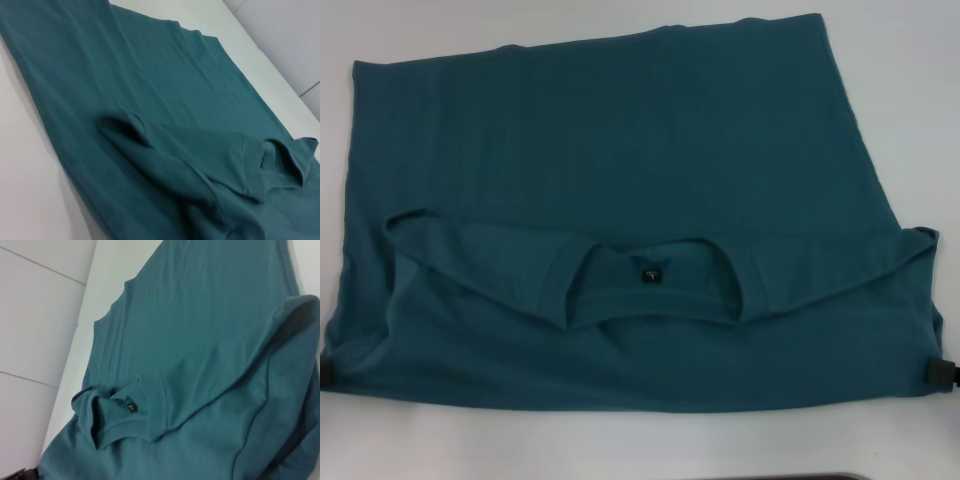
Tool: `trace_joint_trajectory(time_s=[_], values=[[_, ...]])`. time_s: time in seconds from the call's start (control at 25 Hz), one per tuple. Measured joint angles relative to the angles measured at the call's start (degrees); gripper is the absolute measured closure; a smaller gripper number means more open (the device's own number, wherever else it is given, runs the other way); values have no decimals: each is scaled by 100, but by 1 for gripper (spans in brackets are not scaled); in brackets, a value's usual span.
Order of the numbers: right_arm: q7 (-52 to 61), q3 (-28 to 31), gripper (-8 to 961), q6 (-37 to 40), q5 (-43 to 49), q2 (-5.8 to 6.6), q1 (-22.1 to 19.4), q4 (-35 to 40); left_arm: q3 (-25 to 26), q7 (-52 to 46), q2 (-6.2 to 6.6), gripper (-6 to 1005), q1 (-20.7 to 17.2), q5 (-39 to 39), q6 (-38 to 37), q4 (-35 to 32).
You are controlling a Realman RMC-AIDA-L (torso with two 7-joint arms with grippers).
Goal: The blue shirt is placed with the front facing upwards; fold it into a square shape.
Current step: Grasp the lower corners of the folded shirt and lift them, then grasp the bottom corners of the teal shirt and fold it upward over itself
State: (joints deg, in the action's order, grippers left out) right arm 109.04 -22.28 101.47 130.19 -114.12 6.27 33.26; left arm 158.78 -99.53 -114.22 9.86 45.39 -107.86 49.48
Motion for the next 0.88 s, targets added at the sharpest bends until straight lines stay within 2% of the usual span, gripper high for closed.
trace_joint_trajectory(time_s=[0.56,0.88], values=[[-197,193,801,274,-3,6,-361,5,42,143,32,997,-167,-233,-145,-9],[-234,233,797,303,-3,5,-367,5,39,225,33,997,-246,-260,-133,-79]])
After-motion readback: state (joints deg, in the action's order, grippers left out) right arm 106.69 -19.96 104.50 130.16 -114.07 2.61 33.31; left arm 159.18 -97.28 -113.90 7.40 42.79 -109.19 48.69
